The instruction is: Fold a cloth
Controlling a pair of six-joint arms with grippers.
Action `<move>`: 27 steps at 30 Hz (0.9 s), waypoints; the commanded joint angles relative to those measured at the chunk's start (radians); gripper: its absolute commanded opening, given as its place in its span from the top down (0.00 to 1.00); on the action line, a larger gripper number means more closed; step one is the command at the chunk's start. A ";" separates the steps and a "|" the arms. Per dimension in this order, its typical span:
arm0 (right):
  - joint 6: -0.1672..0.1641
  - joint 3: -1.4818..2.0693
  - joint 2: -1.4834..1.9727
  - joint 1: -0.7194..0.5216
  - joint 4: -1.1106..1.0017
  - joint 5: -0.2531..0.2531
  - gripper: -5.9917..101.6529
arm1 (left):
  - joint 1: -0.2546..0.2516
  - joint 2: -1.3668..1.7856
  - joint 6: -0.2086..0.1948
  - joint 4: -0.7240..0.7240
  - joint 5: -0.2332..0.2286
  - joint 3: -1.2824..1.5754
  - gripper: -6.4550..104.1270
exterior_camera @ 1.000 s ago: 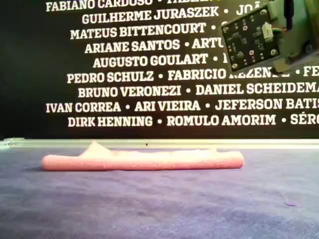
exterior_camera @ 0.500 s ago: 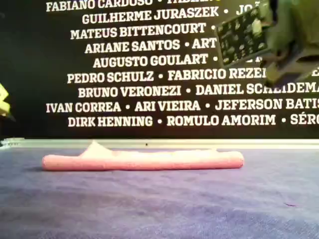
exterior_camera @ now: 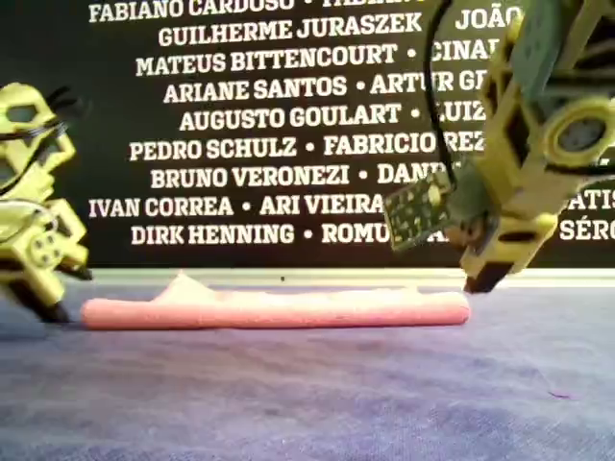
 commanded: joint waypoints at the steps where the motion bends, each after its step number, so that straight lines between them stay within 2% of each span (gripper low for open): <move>1: 0.006 -0.150 -0.041 -0.002 -0.049 -0.006 0.35 | -0.023 -0.012 -0.005 -0.026 0.003 -0.120 0.15; 7: 0.005 -0.319 -0.207 -0.002 -0.035 -0.006 0.35 | -0.023 -0.081 -0.005 -0.026 0.003 -0.212 0.15; 14: 0.005 -0.537 -0.368 -0.002 0.114 -0.006 0.35 | -0.026 -0.175 -0.005 -0.025 0.005 -0.296 0.15; 22: 0.005 -0.834 -0.551 -0.002 0.244 -0.006 0.35 | -0.103 -0.204 -0.005 -0.023 0.005 -0.316 0.15; 27: 0.005 -0.980 -0.626 -0.002 0.301 -0.006 0.35 | -0.106 -0.204 -0.005 -0.023 0.003 -0.339 0.15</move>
